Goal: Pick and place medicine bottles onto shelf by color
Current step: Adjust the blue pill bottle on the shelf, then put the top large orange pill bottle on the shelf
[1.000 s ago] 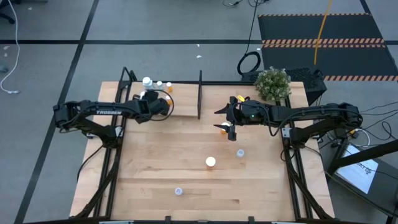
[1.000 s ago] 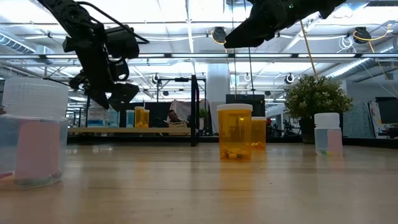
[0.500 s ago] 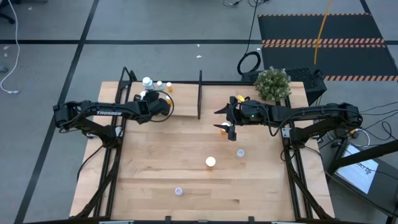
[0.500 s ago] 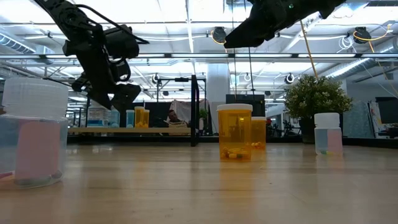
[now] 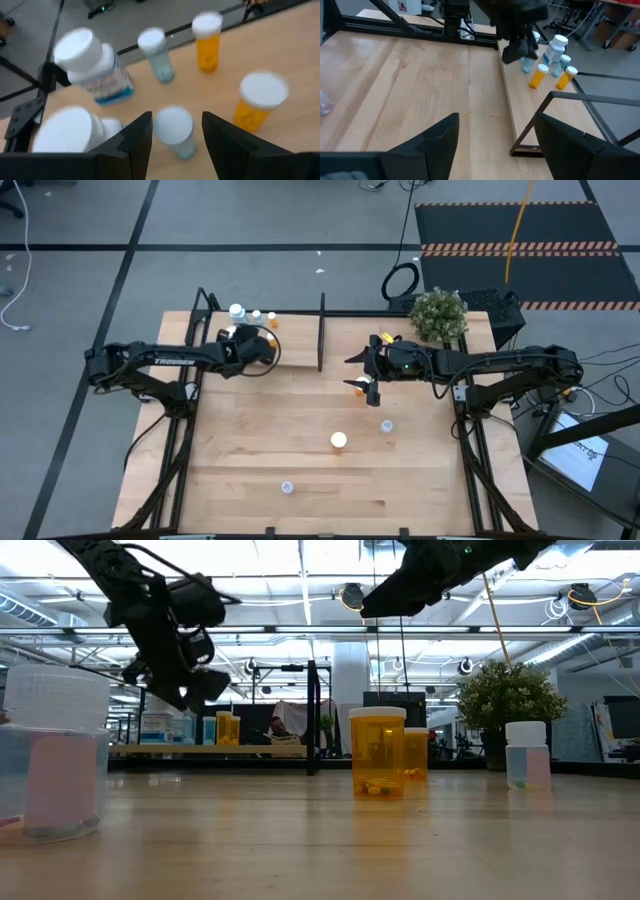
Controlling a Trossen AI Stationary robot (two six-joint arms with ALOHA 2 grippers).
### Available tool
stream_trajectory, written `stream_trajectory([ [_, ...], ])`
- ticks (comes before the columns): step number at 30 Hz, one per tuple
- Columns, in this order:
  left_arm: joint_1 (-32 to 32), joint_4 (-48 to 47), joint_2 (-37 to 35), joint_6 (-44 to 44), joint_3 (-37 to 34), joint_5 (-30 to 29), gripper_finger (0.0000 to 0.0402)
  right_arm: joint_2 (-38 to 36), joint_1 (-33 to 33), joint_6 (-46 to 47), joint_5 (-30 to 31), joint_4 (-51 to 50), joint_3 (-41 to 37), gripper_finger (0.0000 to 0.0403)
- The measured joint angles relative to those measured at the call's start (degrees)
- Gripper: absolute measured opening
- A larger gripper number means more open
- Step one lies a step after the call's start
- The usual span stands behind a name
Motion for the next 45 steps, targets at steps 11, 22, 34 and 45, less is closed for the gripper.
stream_trajectory([
  [11, -4.5, 0.0, -8.9, 14.0, 4.5, 2.1, 0.0175, 0.0, 3.4, 11.5, 4.2, -8.2, 0.0, 0.0254],
  [22, -9.9, 1.0, -17.9, 18.5, 4.7, 7.8, 0.0175, 0.0, 10.3, 19.9, 13.7, -19.6, -1.6, 0.0306],
  [34, -11.9, 2.1, -17.6, 19.4, 4.7, 10.7, 0.0175, 0.3, 3.1, 16.8, 13.3, -2.7, -13.5, 0.0343],
  [45, -11.9, 4.4, -17.5, 20.8, 4.7, 10.9, 0.0175, 2.7, -2.4, 16.0, 7.2, 7.7, -19.6, 0.0343],
])
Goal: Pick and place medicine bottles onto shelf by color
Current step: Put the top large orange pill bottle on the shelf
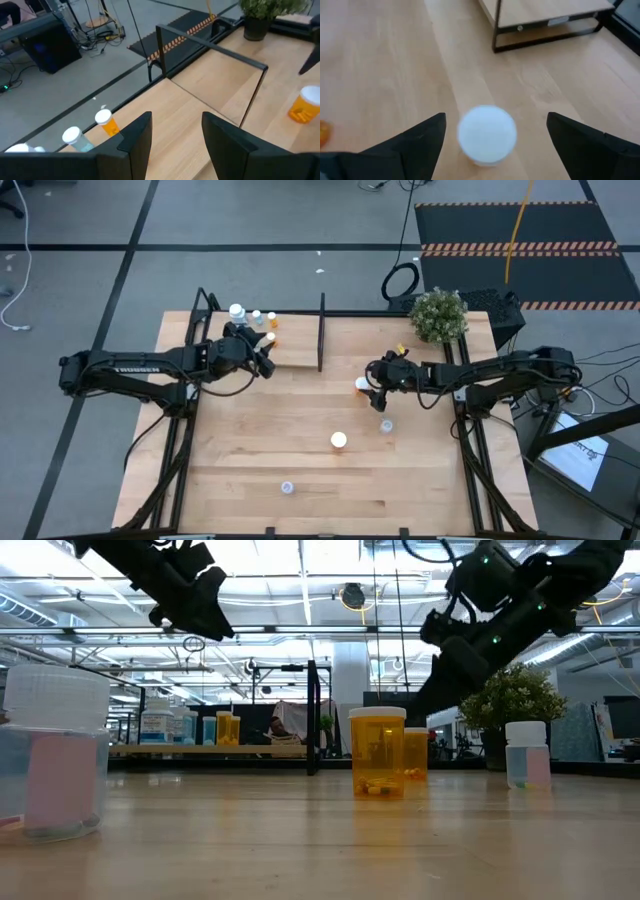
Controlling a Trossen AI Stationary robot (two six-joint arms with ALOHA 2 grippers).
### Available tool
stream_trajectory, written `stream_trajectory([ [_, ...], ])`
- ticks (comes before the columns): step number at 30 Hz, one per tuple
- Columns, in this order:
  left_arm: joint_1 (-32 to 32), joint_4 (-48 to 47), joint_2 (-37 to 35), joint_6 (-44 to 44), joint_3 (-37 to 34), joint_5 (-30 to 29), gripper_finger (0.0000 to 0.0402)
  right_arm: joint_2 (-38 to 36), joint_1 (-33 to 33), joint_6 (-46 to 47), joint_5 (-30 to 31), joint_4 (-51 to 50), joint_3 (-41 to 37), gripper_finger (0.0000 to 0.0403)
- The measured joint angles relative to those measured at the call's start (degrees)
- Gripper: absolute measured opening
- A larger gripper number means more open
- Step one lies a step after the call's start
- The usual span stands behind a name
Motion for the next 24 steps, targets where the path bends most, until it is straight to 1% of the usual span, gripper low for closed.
stream_trajectory([
  [2, 0.0, 0.6, 0.0, 0.1, 0.0, 0.6, 0.0175, 1.7, -1.0, -0.4, -0.8, 0.6, 0.0, 0.0343],
  [4, 0.0, 0.7, 0.0, 0.2, 0.0, 1.2, 0.0175, 3.3, -2.0, -0.6, -3.1, 0.5, 0.0, 0.0343],
  [7, 0.0, 0.7, 0.0, 0.2, 0.0, 1.4, 0.0175, 6.1, -2.8, -0.6, -5.8, 3.2, 0.0, 0.0335],
  [10, 0.0, 0.7, 0.0, 0.2, 0.0, 1.4, 0.0175, 8.2, -3.0, -0.6, -5.9, 5.2, 0.0, 0.0321],
  [17, 0.0, 0.9, 0.0, 0.3, 0.0, 1.7, 0.0175, 9.0, -3.0, 0.0, -6.0, 5.3, 0.0, 0.0272],
  [24, -0.2, 1.9, 0.0, 0.6, 0.0, 4.2, 0.0175, 7.9, -3.0, 0.2, -6.0, 5.6, 0.0, 0.0218],
])
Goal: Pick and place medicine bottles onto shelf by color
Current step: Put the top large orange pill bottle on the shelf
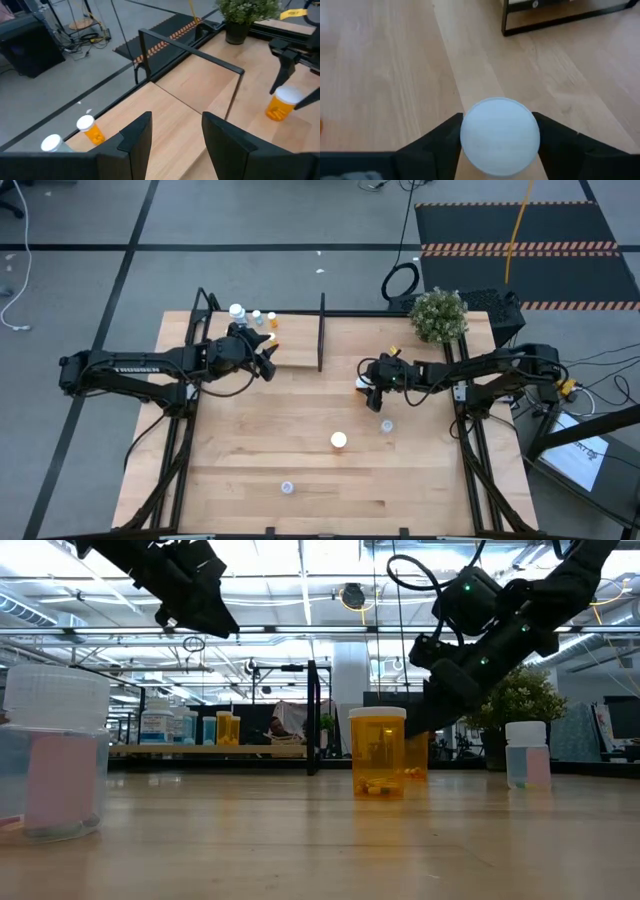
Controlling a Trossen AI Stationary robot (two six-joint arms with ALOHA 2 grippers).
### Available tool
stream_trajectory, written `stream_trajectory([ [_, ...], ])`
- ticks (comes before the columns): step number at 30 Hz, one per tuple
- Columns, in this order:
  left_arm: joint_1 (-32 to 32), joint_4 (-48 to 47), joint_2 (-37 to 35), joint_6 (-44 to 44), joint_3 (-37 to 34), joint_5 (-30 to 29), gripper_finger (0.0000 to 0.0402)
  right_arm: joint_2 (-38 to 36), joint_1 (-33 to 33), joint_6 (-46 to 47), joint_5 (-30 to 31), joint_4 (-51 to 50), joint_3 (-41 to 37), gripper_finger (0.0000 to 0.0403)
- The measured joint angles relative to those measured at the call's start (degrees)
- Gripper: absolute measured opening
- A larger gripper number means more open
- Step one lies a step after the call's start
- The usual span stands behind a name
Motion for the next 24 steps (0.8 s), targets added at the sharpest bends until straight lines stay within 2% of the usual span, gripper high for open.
stream_trajectory([
  [4, -0.1, 0.5, 0.0, 0.0, 0.0, 0.1, 0.0175, -1.8, 0.0, -0.7, 0.0, -0.6, 0.0, 0.0206],
  [8, -1.3, 3.4, 1.0, 2.0, 0.0, 0.5, 0.0175, -4.4, 0.0, -0.8, 0.0, -0.7, 0.0, 0.0217],
  [16, -3.4, 15.7, 8.5, 5.7, 0.1, 7.5, 0.0179, -11.6, 0.1, 1.5, 0.1, -0.1, 0.0, 0.0215],
  [20, -3.9, 16.2, 14.0, 8.0, 3.5, 11.2, 0.0212, -15.4, 0.9, 2.2, 0.2, 0.4, 0.0, 0.0213],
  [24, -5.6, 16.1, 21.0, 10.4, 8.8, 10.5, 0.0272, -18.3, 1.4, 4.2, 0.2, 1.4, 0.1, 0.0216],
])
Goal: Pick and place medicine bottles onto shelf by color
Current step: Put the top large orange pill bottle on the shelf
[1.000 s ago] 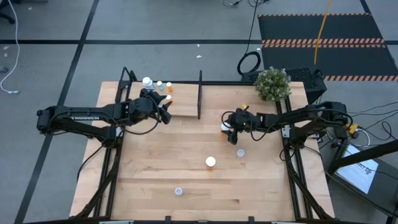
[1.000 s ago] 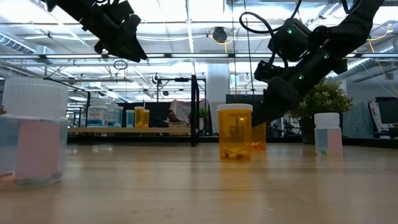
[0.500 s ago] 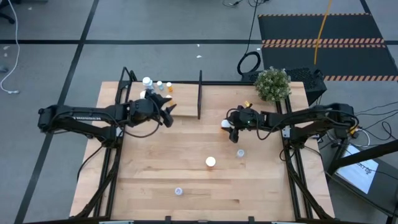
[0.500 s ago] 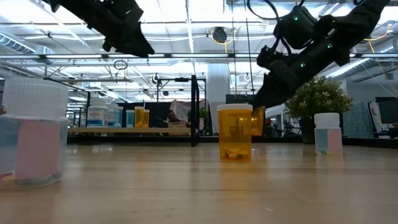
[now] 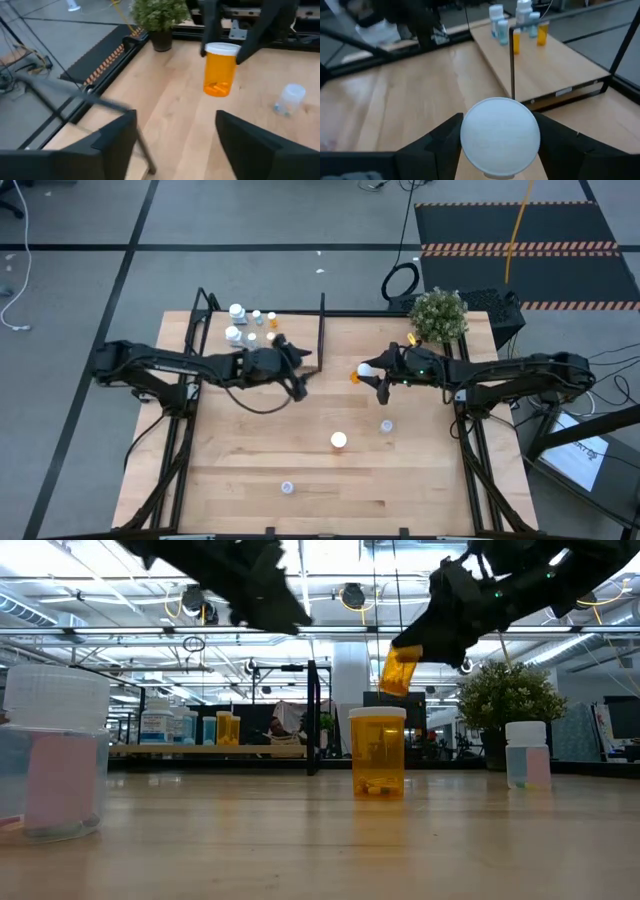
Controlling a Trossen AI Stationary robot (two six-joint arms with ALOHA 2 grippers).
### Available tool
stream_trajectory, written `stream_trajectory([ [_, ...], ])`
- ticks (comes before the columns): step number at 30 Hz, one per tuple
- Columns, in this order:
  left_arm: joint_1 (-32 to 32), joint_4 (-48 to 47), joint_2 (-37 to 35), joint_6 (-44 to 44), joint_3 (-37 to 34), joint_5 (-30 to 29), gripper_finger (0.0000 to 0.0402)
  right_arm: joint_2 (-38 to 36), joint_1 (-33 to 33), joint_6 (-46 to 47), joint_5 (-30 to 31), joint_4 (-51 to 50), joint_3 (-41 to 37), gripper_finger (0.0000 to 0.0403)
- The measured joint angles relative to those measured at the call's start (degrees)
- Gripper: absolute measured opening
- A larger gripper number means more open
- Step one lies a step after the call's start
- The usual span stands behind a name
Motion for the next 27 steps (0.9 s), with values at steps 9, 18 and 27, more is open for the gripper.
stream_trajectory([
  [9, -2.6, 0.0, 15.6, 2.3, 13.4, -3.0, 0.0356, -3.2, 0.0, 3.9, 0.0, 0.1, 0.0, 0.0216],
  [18, -4.8, -0.1, 26.5, 4.2, 23.8, -5.8, 0.0339, -3.1, 0.0, 3.6, 0.0, 0.0, 0.0, 0.0216],
  [27, -4.5, 2.9, 29.2, 1.4, 25.2, -5.8, 0.0311, -3.1, 0.0, 3.3, 0.0, 1.3, 0.0, 0.0217],
])
